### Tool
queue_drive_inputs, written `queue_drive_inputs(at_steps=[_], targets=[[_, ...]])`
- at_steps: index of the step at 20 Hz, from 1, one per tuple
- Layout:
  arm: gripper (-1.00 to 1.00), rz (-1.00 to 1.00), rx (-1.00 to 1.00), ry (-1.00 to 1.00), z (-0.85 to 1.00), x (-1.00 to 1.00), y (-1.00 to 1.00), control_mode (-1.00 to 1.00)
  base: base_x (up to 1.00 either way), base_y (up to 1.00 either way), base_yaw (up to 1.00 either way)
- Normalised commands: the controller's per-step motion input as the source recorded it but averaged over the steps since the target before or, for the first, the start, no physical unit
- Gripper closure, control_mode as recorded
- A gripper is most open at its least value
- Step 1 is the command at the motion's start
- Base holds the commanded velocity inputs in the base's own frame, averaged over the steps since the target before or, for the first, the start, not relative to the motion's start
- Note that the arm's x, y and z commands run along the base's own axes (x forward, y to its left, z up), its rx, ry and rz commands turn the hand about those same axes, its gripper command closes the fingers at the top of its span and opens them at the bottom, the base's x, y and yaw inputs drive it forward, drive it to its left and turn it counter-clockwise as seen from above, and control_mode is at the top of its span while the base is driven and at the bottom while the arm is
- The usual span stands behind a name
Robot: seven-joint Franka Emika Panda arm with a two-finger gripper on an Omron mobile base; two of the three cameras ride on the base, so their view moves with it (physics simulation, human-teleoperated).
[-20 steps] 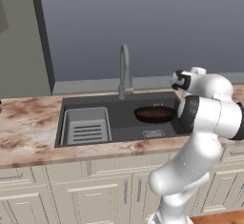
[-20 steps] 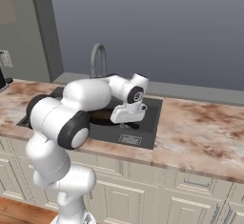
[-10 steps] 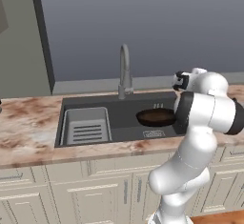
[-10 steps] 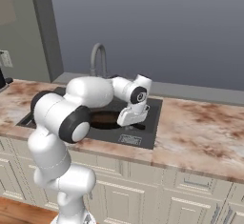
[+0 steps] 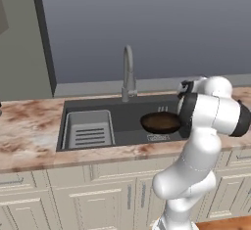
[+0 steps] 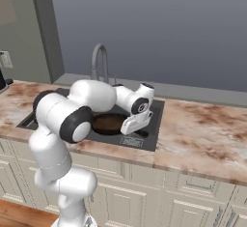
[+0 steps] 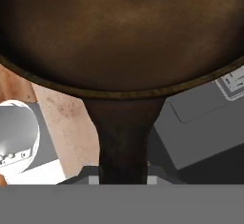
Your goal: Move the pot and pan from the stove into the sink.
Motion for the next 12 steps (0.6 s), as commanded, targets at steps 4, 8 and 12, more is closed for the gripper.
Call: queue_drive_inputs(at_steps=[4, 8, 12], targets=[[1.00, 0.01, -0.05, -0.06, -0.52, 0.34, 0.02, -1.00, 0.00, 0.00, 0.00], [1.00, 0.00, -0.06, -0.05, -0.42, 0.23, 0.08, -1.00, 0.00, 0.00, 0.00], [1.00, 0.00, -0.01, -0.05, -0.19, 0.13, 0.00, -1.00, 0.00, 0.00, 0.00]])
